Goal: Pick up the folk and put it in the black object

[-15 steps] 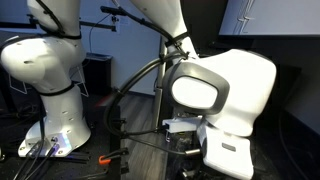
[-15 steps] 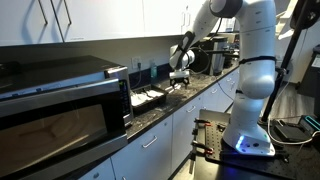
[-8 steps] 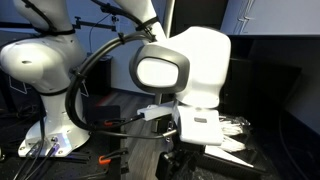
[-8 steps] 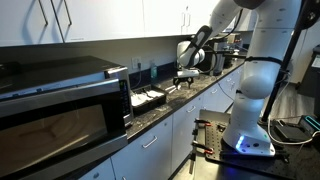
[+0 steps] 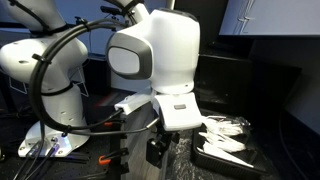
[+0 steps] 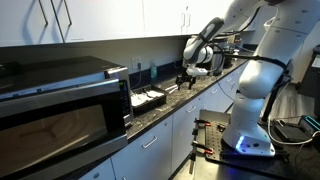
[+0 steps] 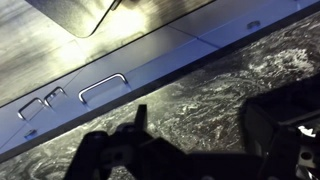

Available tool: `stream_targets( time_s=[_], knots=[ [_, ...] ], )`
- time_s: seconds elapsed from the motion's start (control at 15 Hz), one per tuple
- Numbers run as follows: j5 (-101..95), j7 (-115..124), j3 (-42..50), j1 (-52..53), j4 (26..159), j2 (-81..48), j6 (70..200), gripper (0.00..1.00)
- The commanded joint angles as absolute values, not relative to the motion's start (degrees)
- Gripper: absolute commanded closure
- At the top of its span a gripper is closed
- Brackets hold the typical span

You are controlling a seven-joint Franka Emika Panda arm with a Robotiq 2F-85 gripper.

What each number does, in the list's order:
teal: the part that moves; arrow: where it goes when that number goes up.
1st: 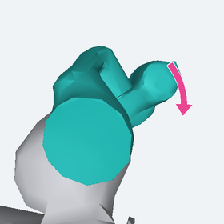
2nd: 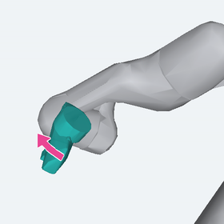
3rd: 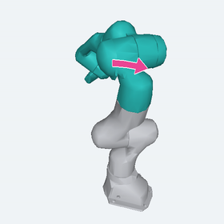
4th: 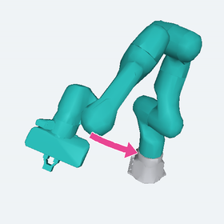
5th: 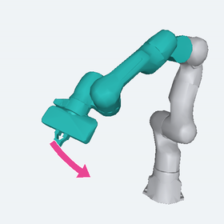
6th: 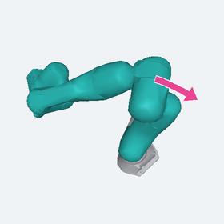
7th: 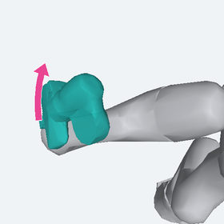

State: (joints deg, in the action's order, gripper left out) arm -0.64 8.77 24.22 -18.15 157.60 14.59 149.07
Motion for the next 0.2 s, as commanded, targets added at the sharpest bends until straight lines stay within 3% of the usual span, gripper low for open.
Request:
stream_targets(
  time_s=[0.0,0.13],
  knots=[
    [0.94,7.22,22.06,-20.25,157.56,14.79,148.64,0.0],
    [0.8,7.4,21.58,-20.77,157.56,14.6,148.67,0.0]
  ],
)
